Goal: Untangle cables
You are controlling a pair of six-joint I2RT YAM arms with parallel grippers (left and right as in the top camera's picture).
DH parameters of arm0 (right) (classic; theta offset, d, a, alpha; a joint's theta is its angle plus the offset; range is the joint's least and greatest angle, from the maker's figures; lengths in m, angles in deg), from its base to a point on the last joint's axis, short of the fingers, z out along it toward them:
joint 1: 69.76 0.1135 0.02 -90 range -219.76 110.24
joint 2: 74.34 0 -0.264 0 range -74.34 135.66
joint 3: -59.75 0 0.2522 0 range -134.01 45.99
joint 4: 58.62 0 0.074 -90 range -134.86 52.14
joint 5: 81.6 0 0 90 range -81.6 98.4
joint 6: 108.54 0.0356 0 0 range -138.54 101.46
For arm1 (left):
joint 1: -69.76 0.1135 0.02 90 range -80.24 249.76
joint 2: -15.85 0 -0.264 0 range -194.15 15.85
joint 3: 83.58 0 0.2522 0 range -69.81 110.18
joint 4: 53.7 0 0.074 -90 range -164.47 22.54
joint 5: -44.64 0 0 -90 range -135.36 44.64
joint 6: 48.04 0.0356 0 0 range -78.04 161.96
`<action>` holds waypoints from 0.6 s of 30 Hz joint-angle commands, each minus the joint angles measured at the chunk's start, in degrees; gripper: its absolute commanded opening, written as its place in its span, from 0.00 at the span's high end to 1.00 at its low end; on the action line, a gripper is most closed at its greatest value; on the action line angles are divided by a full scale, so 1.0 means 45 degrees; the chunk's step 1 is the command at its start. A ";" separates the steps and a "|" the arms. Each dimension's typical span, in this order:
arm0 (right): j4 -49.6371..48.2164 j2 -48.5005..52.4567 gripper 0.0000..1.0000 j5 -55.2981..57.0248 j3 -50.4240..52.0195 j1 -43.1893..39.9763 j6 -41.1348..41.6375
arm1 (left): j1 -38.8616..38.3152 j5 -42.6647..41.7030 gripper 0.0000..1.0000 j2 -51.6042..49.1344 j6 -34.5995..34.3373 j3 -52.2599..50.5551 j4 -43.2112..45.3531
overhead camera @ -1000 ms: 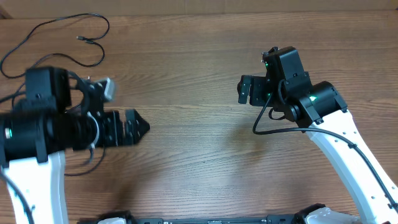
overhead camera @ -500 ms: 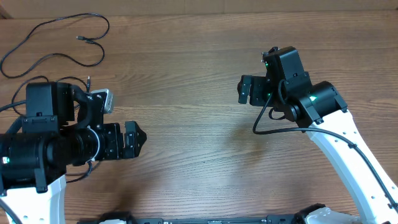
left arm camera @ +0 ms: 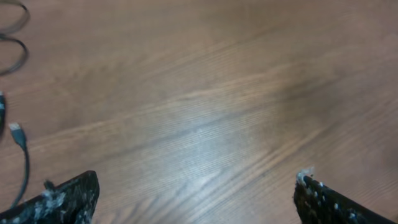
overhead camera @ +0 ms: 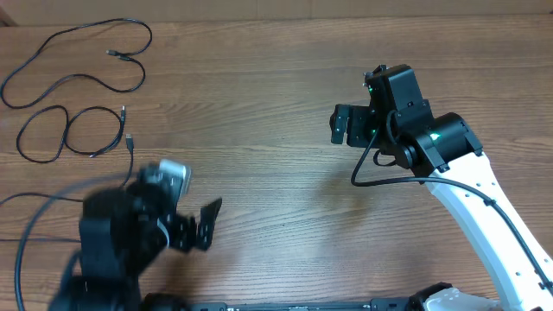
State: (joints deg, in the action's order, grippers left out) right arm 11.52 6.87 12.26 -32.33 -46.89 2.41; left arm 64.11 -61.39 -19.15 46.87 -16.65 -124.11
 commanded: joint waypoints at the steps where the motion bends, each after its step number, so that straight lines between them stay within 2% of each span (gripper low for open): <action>1: -0.0063 -0.0015 0.00 0.0180 -0.0155 -0.0029 0.0010 | -0.0083 0.0719 0.01 0.2433 0.0316 -0.1326 0.0500; 6: -0.0063 -0.0015 0.00 0.0180 -0.0155 -0.0029 0.0015 | -0.0083 0.1452 0.00 0.3925 0.0136 -0.3036 0.1753; 12: -0.0063 -0.0015 0.00 0.0180 -0.0155 -0.0029 0.0010 | 0.0180 0.1467 0.00 0.5192 0.0141 -0.6431 0.6688; 18: -0.0063 -0.0015 0.00 0.0180 -0.0155 -0.0029 0.0010 | 0.0860 0.1467 0.01 0.6285 -0.0019 -0.8456 0.9330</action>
State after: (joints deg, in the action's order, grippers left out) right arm 11.54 6.89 12.28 -32.36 -46.89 2.41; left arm 66.66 -55.53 6.51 46.84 -51.75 -84.50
